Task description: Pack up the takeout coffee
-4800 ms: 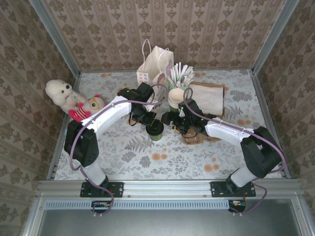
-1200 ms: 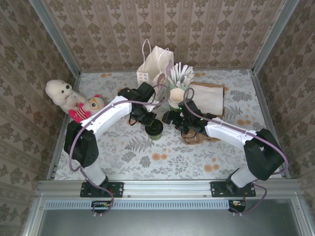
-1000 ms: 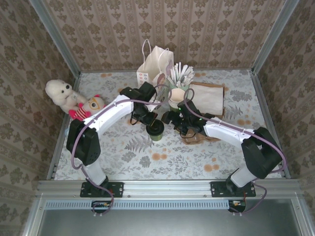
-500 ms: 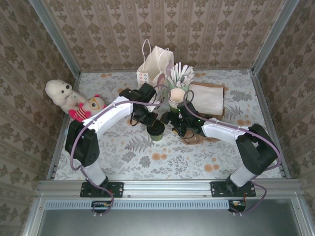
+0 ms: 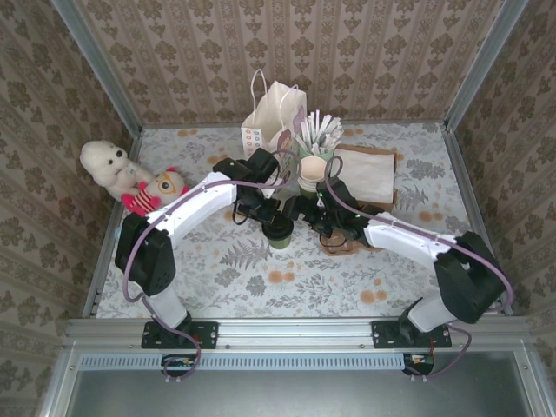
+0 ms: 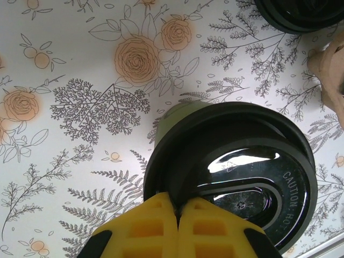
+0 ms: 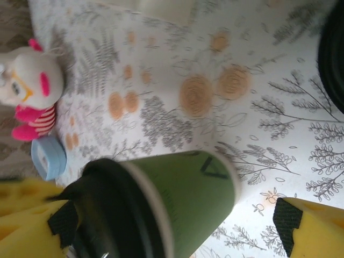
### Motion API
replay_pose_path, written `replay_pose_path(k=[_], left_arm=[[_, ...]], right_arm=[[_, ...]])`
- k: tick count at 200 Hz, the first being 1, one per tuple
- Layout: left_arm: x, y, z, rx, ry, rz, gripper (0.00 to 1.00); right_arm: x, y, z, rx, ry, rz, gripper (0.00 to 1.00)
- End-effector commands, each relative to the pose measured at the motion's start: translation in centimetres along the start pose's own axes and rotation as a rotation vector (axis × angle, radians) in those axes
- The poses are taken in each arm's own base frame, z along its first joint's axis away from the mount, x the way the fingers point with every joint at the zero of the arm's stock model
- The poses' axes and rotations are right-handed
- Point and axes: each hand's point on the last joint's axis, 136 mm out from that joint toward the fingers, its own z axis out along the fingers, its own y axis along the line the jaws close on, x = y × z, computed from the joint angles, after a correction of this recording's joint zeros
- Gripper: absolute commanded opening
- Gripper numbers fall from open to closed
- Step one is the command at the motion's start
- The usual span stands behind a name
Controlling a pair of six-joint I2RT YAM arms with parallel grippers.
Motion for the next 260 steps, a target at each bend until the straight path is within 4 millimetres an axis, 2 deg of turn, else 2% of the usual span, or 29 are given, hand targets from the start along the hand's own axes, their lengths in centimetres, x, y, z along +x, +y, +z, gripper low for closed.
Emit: replay_pose_path(k=[1, 41, 65, 114, 168, 212, 228, 260], left_arm=[[-1.0, -0.2, -0.5, -0.004, -0.041, -0.060, 0.00], [-1.3, -0.3, -0.2, 0.000, -0.037, -0.108, 0.00], [-1.2, -0.6, 0.0, 0.012, -0.028, -0.103, 0.03], [-1.1, -0.8, 0.0, 0.018, -0.020, -0.097, 0.05], [-1.0, -0.7, 0.3, 0.016, -0.003, -0.108, 0.05], [0.1, -0.5, 2.6, 0.024, 0.063, -0.133, 0.04], [0.0, -0.6, 2.3, 0.021, 0.057, -0.132, 0.04], [-0.8, -0.2, 0.6, 0.003, 0.011, -0.138, 0.04]], right_arm=[[0.8, -0.7, -0.4, 0.048, 0.043, -0.137, 0.93], [2.2, -0.9, 1.0, 0.031, 0.104, -0.087, 0.81], [2.9, 0.1, 2.0, -0.037, 0.148, -0.071, 0.80], [2.8, -0.5, 2.9, -0.008, 0.145, -0.053, 0.77], [3.6, -2.9, 3.3, 0.088, 0.170, -0.037, 0.70], [5.2, -5.3, 4.2, 0.147, 0.218, -0.001, 0.66], [5.0, -4.9, 4.1, 0.133, 0.212, 0.001, 0.66], [3.2, -2.0, 2.8, 0.056, 0.155, -0.030, 0.68]])
